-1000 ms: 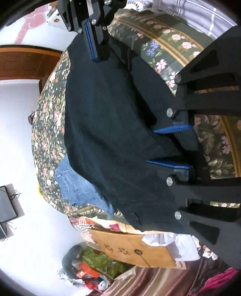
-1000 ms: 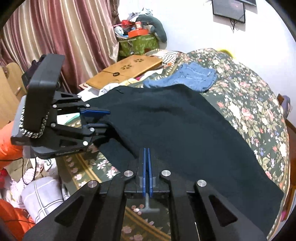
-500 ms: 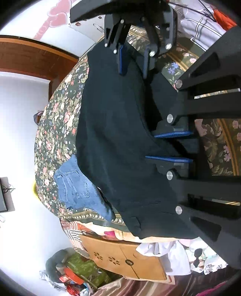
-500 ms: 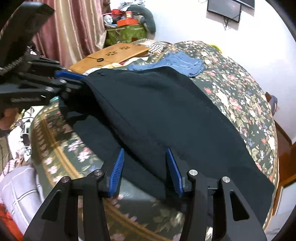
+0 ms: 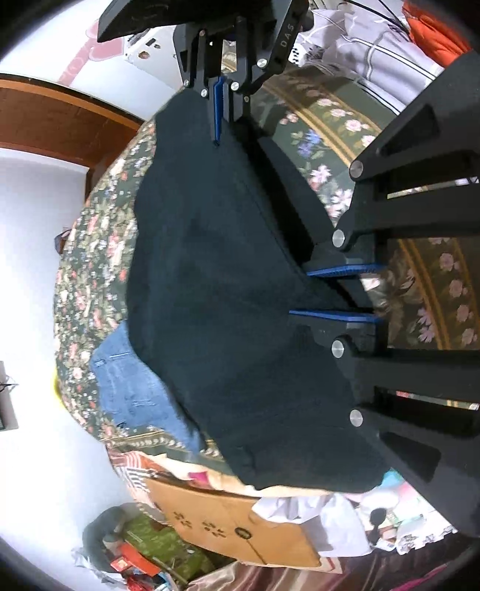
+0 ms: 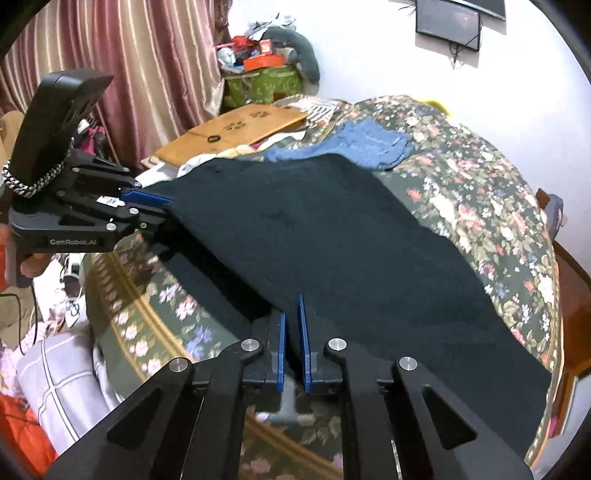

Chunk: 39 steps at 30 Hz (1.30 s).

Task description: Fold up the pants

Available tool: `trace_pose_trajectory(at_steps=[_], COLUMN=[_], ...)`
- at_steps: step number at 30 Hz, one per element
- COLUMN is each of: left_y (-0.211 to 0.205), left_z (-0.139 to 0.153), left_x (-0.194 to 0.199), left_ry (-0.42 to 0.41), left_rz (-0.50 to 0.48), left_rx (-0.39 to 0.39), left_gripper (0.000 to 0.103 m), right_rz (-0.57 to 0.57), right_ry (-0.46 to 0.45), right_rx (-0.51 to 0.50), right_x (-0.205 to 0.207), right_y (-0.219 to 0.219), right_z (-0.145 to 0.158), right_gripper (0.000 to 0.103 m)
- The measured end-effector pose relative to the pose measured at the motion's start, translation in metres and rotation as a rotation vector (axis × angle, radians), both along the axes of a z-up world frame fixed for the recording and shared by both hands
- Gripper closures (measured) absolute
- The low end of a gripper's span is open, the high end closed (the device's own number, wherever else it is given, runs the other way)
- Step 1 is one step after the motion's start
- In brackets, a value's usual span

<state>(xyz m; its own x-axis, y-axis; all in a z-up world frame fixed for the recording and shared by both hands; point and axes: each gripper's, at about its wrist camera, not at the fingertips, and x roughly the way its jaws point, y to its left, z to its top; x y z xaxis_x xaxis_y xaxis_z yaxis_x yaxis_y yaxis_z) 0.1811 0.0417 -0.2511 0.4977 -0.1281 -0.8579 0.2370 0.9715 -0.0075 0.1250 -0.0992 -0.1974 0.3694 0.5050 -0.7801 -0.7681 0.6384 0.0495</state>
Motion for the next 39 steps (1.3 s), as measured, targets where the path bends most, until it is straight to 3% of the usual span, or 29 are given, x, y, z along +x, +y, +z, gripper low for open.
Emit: trace_pose_trajectory(at_steps=[4, 8, 13, 16, 20, 25, 30, 33, 36, 39], left_y=[0.0, 0.01, 0.035, 0.056, 0.096, 0.133, 0.151, 0.151, 0.154, 0.162], left_z=[-0.012, -0.001, 0.027, 0.042, 0.044, 0.015, -0.03, -0.06, -0.069, -0.074], left_x=[-0.006, -0.016, -0.022, -0.014, 0.013, 0.054, 0.082, 0.091, 0.087, 0.082], left_ry=[0.037, 0.045, -0.015, -0.066, -0.072, -0.01, 0.098, 0.17, 0.151, 0.153], left_rz=[0.008, 0.023, 0.102, 0.203, 0.363, 0.491, 0.541, 0.549, 0.592, 0.619], left_rx=[0.007, -0.031, -0.055, -0.02, -0.007, 0.036, -0.001, -0.012, -0.029, -0.08], left_gripper=[0.08, 0.071, 0.054, 0.042, 0.04, 0.04, 0.04, 0.04, 0.027, 0.021], right_rz=[-0.031, -0.044, -0.143, -0.255, -0.448, -0.667, -0.835, -0.866, -0.866, -0.839], right_ry=[0.044, 0.091, 0.051, 0.046, 0.037, 0.039, 0.073, 0.096, 0.092, 0.081], right_rx=[-0.036, 0.043, 0.089, 0.106, 0.109, 0.091, 0.073, 0.07, 0.049, 0.031], right_x=[-0.001, 0.0, 0.008, 0.023, 0.047, 0.074, 0.102, 0.119, 0.136, 0.147], right_y=[-0.002, -0.018, -0.053, -0.087, -0.145, -0.219, -0.272, -0.282, -0.282, -0.275], right_z=[-0.009, 0.007, 0.021, 0.023, 0.018, 0.002, -0.022, -0.036, -0.046, -0.052], right_gripper=[0.087, 0.063, 0.061, 0.061, 0.061, 0.061, 0.061, 0.061, 0.062, 0.072])
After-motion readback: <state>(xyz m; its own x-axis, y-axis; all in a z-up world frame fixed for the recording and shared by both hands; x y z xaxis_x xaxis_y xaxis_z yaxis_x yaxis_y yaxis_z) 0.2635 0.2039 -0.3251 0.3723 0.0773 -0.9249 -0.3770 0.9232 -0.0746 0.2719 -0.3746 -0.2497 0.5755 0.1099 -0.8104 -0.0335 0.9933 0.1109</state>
